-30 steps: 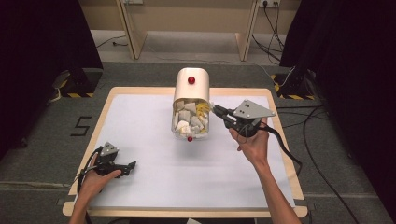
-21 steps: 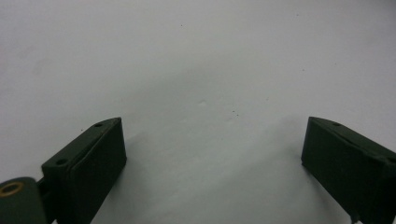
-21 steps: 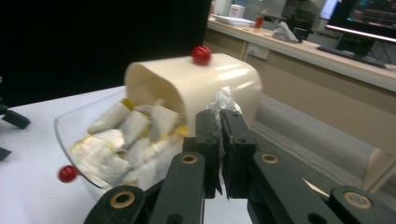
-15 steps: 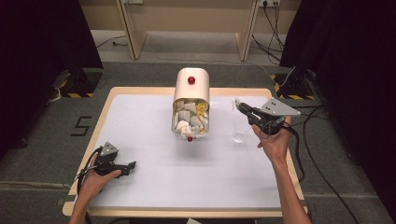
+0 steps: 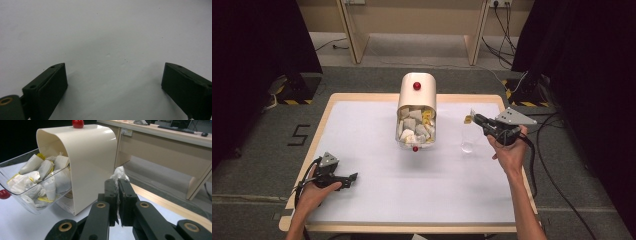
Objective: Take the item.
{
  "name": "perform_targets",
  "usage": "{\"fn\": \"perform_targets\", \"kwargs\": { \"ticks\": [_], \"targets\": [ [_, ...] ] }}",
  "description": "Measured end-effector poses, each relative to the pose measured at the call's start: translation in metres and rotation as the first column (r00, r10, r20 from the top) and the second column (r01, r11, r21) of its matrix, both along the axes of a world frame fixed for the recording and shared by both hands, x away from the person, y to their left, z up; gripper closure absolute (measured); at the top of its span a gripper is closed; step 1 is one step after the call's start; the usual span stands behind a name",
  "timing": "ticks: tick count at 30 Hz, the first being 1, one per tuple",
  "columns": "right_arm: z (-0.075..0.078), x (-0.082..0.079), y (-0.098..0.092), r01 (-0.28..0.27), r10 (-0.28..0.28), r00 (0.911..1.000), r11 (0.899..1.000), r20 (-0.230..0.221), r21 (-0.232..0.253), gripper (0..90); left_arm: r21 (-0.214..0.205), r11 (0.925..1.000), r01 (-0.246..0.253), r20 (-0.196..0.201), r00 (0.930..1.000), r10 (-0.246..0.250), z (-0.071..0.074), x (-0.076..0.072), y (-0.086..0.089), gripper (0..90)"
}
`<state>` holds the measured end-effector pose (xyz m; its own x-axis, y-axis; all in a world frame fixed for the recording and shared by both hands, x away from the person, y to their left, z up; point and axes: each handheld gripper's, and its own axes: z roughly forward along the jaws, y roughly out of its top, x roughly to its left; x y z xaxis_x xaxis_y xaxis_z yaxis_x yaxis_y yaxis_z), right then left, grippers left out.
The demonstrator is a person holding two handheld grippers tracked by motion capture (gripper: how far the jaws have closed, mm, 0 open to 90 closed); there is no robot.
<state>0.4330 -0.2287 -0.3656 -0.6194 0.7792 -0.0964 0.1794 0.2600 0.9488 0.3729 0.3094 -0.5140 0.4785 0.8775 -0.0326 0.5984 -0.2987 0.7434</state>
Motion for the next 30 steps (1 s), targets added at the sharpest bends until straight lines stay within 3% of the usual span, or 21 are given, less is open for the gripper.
{"fn": "perform_targets", "kwargs": {
  "ticks": [14, 30],
  "targets": [
    [-0.021, 0.010, -0.006, 0.026, -0.029, 0.9970, 0.999, -0.072, -0.038, 86.6, -0.004, 1.0000, -0.003, 0.003, 1.0000, 0.003, 0.000, 0.000, 0.000, 5.7],
    [-0.049, 0.022, 0.001, -0.006, -0.012, 0.9845, 0.995, -0.175, -0.103, 86.2, -0.005, 1.0000, -0.004, 0.005, 1.0000, 0.004, 0.000, 0.000, 0.000, 5.7]
  ]
}}
